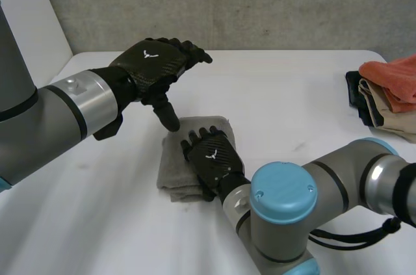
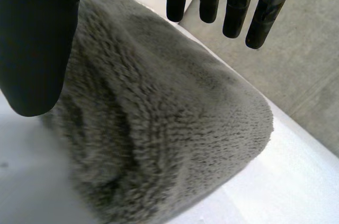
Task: Fold the laundry.
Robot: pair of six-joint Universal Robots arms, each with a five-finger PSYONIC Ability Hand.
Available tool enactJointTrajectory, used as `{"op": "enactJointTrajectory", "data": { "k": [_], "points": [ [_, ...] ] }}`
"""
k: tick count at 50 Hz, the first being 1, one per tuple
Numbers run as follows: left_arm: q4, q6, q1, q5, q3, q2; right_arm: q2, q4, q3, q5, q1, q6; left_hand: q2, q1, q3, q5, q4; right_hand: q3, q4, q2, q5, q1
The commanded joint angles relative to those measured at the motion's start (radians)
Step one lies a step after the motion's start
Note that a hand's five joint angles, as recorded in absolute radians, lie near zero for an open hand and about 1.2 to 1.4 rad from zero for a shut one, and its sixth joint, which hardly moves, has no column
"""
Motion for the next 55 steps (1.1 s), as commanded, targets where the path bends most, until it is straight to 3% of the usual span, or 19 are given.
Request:
{"op": "enactJointTrajectory", "data": {
  "k": [1,9,22,55],
  "points": [
    [0.003,-0.002,0.001,-0.003,-0.004,-0.002,0.057,-0.031,-0.055,0.012,-0.003,-0.054,0.007,0.012,0.0,-0.01,0.005,-0.033,-0.057,-0.052,-0.064,-0.015],
    [0.003,-0.002,-0.001,-0.003,-0.004,-0.012,0.081,-0.025,-0.066,0.02,-0.004,-0.068,0.007,0.012,0.0,-0.01,0.005,-0.033,-0.057,-0.052,-0.064,-0.015],
    [0.003,-0.001,0.003,-0.002,-0.007,-0.019,-0.003,0.029,-0.012,0.041,-0.009,-0.057,0.01,0.015,0.003,-0.007,0.008,-0.033,-0.057,-0.052,-0.064,-0.015],
    [0.009,-0.002,0.007,0.0,-0.021,-0.033,0.212,0.024,-0.27,0.031,-0.012,-0.072,0.01,0.015,0.003,-0.007,0.008,0.006,-0.018,-0.013,-0.025,0.024]
  ]
}}
